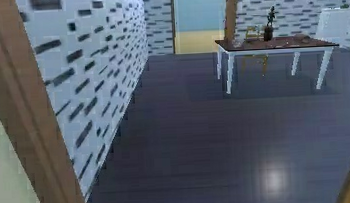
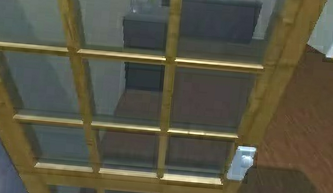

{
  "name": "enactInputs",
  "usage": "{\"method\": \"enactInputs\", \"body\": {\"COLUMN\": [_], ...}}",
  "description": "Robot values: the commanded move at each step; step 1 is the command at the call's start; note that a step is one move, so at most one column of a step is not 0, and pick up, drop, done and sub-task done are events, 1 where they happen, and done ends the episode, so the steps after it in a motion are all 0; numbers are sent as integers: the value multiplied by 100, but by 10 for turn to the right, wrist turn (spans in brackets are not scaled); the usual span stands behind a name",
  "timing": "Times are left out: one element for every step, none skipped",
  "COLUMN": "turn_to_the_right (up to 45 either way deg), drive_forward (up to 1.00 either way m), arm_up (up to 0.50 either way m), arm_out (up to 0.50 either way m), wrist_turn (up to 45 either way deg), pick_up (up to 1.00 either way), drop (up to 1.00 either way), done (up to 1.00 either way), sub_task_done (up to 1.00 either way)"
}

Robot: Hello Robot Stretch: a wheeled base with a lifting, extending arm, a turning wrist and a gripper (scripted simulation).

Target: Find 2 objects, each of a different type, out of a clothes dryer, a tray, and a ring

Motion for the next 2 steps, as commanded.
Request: {"method": "enactInputs", "body": {"turn_to_the_right": [-450,-450], "drive_forward": [0,0], "arm_up": [0,0], "arm_out": [0,0], "wrist_turn": [0,0], "pick_up": [0,0], "drop": [0,0], "done": [0,0], "sub_task_done": [0,0]}}
